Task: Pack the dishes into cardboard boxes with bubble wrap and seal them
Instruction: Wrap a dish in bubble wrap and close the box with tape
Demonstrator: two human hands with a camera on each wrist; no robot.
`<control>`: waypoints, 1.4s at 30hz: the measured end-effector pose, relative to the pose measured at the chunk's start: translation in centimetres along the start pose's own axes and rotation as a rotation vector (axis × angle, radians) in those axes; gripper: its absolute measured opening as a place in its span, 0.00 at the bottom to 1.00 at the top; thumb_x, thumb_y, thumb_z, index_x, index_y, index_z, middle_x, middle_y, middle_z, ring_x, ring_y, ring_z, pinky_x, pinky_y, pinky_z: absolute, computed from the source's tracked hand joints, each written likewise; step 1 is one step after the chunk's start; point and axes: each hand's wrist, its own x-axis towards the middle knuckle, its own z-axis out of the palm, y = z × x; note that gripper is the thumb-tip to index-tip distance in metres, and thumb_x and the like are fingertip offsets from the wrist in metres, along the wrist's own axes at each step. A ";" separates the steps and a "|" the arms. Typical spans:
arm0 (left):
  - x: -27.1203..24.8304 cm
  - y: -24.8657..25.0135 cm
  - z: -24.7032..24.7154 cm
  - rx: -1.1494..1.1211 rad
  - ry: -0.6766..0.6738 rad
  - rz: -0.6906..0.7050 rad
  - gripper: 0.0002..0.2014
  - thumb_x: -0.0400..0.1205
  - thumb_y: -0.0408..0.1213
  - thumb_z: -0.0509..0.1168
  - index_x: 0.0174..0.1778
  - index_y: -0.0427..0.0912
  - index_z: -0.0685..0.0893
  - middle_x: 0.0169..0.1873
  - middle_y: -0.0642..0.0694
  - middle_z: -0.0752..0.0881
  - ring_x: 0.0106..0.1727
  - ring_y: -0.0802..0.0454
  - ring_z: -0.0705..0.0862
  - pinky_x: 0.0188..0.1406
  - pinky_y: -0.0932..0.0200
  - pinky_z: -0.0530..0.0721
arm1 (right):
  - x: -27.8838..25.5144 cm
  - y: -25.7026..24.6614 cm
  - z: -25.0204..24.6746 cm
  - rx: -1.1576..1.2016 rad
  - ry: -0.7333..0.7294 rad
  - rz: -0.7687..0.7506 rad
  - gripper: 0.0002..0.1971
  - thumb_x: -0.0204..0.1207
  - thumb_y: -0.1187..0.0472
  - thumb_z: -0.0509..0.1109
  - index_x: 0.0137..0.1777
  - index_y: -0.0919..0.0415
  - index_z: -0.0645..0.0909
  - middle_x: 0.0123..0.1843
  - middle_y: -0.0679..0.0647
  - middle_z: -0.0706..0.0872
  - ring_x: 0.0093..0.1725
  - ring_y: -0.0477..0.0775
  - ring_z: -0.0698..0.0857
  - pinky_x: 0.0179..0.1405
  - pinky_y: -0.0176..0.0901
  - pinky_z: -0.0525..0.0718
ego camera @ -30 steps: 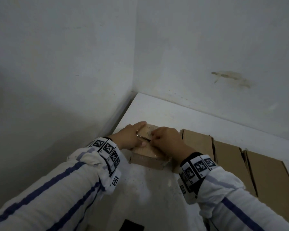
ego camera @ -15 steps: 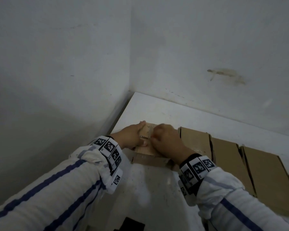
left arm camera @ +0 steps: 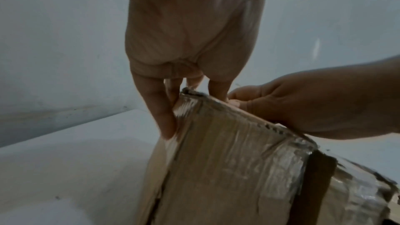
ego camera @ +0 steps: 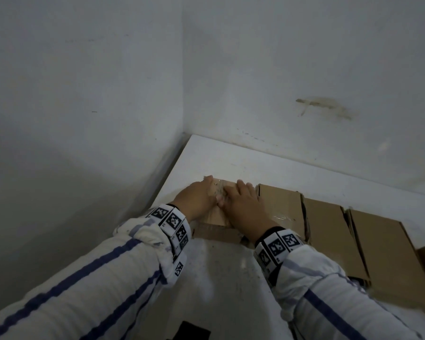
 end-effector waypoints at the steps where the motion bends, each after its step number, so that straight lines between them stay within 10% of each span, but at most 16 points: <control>1: 0.1 0.0 0.2 0.003 0.011 0.003 0.31 0.84 0.43 0.58 0.82 0.44 0.55 0.73 0.35 0.73 0.69 0.40 0.76 0.58 0.57 0.72 | -0.1 0.0 -0.1 0.002 -0.004 -0.001 0.25 0.83 0.43 0.53 0.77 0.51 0.64 0.81 0.59 0.58 0.82 0.63 0.55 0.78 0.60 0.58; 16: 1.2 -0.3 0.1 0.046 -0.071 -0.021 0.36 0.81 0.44 0.62 0.80 0.35 0.53 0.69 0.33 0.76 0.66 0.38 0.78 0.54 0.54 0.74 | 0.6 0.5 -1.5 0.021 -0.110 -0.032 0.25 0.83 0.55 0.57 0.80 0.51 0.60 0.82 0.57 0.57 0.81 0.61 0.54 0.79 0.57 0.56; 21: 1.1 -0.2 0.1 0.010 -0.066 -0.018 0.38 0.82 0.43 0.61 0.82 0.37 0.48 0.72 0.36 0.73 0.67 0.42 0.77 0.55 0.58 0.73 | -0.1 0.5 -1.1 0.014 -0.072 -0.022 0.31 0.79 0.41 0.60 0.79 0.48 0.61 0.83 0.55 0.57 0.82 0.59 0.53 0.80 0.56 0.54; 27: 0.8 -0.1 0.2 0.012 -0.079 -0.052 0.37 0.79 0.41 0.60 0.82 0.41 0.50 0.74 0.36 0.70 0.69 0.39 0.74 0.59 0.54 0.74 | 0.2 0.7 -0.6 0.041 -0.045 -0.014 0.24 0.83 0.55 0.57 0.79 0.48 0.63 0.83 0.55 0.58 0.82 0.59 0.55 0.79 0.54 0.56; 31: 0.1 0.8 0.8 0.102 -0.005 -0.078 0.35 0.78 0.42 0.57 0.81 0.48 0.53 0.82 0.39 0.50 0.80 0.35 0.57 0.75 0.43 0.64 | -0.1 1.6 -2.1 0.110 -0.032 -0.048 0.22 0.84 0.60 0.57 0.77 0.55 0.68 0.82 0.57 0.63 0.81 0.56 0.61 0.78 0.47 0.60; 42: -1.5 8.7 5.9 0.218 0.100 0.310 0.29 0.82 0.40 0.58 0.81 0.48 0.60 0.83 0.42 0.54 0.84 0.42 0.48 0.82 0.44 0.50 | -6.2 9.7 -7.5 0.330 0.112 0.097 0.16 0.81 0.66 0.59 0.65 0.59 0.81 0.69 0.55 0.80 0.70 0.54 0.77 0.66 0.37 0.70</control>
